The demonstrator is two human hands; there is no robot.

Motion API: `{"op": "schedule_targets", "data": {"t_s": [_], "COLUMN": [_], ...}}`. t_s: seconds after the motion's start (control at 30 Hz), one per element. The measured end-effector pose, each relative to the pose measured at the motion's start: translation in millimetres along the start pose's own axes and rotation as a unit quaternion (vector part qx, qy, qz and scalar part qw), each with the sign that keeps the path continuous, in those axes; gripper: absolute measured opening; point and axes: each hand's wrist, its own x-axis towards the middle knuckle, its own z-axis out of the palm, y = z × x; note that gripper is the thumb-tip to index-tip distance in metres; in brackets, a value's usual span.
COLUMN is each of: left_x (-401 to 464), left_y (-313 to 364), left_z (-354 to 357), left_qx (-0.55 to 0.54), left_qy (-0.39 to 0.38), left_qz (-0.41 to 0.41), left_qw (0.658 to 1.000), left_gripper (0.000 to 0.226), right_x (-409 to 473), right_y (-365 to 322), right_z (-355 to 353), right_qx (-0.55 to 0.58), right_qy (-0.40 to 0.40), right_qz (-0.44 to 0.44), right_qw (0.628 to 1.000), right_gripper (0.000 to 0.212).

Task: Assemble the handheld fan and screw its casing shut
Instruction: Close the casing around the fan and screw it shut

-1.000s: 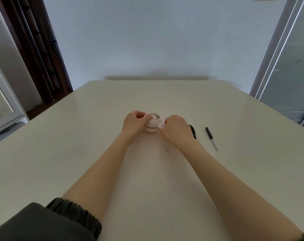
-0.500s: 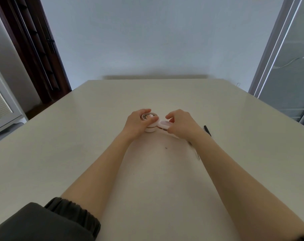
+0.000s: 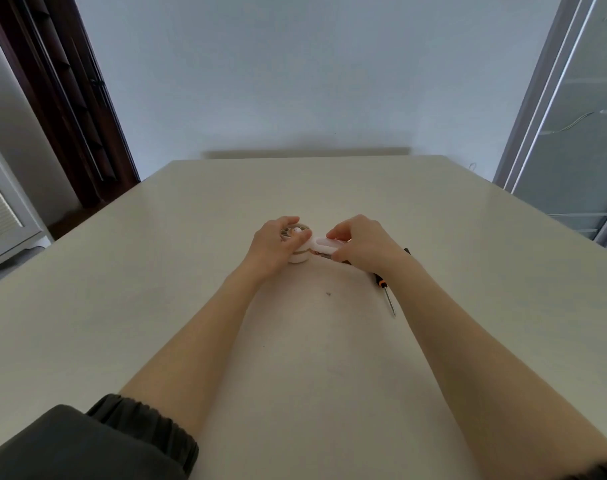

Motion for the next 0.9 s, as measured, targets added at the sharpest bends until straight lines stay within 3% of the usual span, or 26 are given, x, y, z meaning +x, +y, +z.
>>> {"op": "schedule_targets", "data": {"t_s": [0.37,0.7,0.9], "left_x": [2.1,1.7,2.9], "left_y": [-4.2,-6.3,-5.9], "left_z": [0.4,3.4,2.1], "left_qx": [-0.022,-0.108,-0.151], "left_qy": [-0.039,0.002,0.032], "left_qz": [-0.008,-0.05,-0.08], "left_qw": [0.999,0.993,0.985], "left_gripper": [0.057,0.059,0.059], "right_x": [-0.7,-4.9,-1.0], "right_y": [-0.1,-0.4,4.3], "right_z": [0.0,0.3,4.1], "right_qx": [0.048,0.032,-0.042], "right_qy": [0.005,0.002,-0.021], "right_qz": [-0.001,-0.005,0.003], "right_qw": [0.999,0.999,0.999], "right_gripper": [0.04,0.035,0.06]}}
